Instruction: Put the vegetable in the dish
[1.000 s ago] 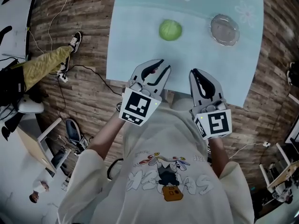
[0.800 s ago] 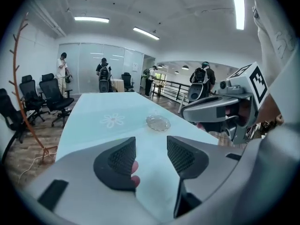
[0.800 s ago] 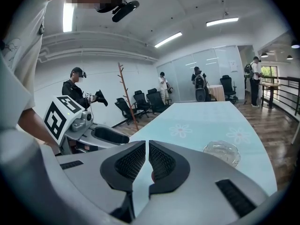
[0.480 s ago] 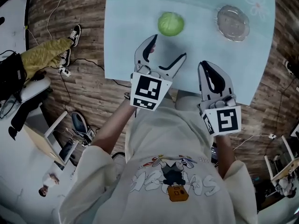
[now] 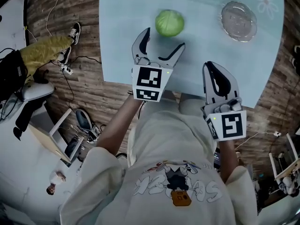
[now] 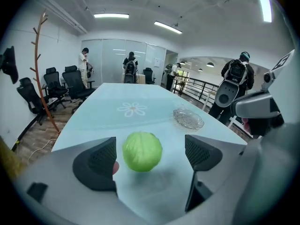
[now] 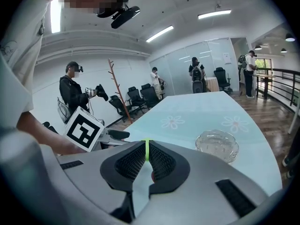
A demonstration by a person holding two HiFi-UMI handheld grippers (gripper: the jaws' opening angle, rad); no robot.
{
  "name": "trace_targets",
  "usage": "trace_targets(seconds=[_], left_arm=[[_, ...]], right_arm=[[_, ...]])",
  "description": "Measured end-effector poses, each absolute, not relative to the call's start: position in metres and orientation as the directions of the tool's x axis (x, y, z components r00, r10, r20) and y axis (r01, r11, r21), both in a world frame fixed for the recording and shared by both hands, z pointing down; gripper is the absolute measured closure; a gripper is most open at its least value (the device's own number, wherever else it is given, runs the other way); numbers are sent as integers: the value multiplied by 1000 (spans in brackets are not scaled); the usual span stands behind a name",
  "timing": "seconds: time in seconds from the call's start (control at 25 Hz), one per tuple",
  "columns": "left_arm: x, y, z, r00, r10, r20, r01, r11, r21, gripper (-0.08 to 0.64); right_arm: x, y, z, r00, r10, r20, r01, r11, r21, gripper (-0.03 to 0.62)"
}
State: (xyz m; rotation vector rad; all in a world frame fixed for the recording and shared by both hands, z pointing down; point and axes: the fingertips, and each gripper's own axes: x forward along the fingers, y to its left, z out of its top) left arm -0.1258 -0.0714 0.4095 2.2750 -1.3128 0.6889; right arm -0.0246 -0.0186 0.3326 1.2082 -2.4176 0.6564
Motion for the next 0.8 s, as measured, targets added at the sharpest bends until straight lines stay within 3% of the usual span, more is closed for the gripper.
trace_targets(seconds=[0.32,0.8], left_arm=[[-115,-92,449,438,-646,625,-878,-458,142,6],[-115,-115,480,381,-666,641,-904,-415,105,-2]], right_arm=[[-16,-22,355,-563,-629,536,-820,505,-268,554],[-16,-22,370,-566,-606,559,-819,490,-298,554]])
